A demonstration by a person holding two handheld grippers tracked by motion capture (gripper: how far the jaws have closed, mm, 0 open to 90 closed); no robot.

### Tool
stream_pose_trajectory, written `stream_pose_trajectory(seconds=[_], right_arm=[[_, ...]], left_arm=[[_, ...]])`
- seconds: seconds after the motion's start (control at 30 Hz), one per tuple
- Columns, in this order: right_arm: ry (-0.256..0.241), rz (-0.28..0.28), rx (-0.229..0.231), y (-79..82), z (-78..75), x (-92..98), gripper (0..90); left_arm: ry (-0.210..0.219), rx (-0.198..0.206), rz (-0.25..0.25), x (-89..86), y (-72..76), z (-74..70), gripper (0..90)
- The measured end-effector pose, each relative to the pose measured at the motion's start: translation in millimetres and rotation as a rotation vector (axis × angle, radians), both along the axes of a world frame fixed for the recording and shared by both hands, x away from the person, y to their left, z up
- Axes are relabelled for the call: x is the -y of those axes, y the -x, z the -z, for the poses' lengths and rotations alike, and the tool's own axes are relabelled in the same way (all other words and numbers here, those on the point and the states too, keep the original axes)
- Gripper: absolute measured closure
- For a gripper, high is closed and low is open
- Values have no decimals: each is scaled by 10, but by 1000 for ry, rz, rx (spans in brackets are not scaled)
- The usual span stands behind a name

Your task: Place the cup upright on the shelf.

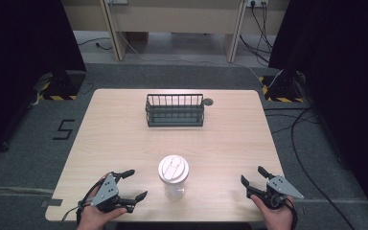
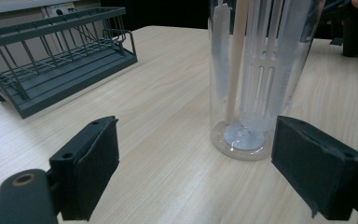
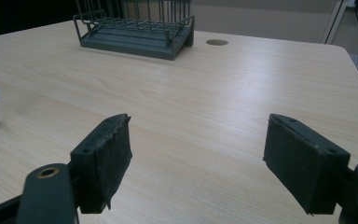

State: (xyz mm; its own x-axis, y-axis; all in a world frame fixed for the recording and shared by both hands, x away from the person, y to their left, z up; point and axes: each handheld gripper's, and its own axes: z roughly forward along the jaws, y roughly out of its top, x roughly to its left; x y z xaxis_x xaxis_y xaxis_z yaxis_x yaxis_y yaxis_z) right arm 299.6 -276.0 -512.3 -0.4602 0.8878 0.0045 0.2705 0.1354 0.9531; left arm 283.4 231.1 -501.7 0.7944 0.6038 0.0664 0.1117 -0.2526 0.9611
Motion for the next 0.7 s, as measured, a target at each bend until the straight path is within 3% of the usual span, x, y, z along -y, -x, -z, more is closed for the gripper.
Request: stream_pose_trajectory(seconds=[0.33, 0.7], right_arm=[[-1, -1, -14, -15, 0, -2, 213], [4, 1, -14, -15, 0, -6, 209]], left_arm=[[27, -8, 39, 100, 51, -13, 144], [9, 5, 83, 301, 90, -36, 144]])
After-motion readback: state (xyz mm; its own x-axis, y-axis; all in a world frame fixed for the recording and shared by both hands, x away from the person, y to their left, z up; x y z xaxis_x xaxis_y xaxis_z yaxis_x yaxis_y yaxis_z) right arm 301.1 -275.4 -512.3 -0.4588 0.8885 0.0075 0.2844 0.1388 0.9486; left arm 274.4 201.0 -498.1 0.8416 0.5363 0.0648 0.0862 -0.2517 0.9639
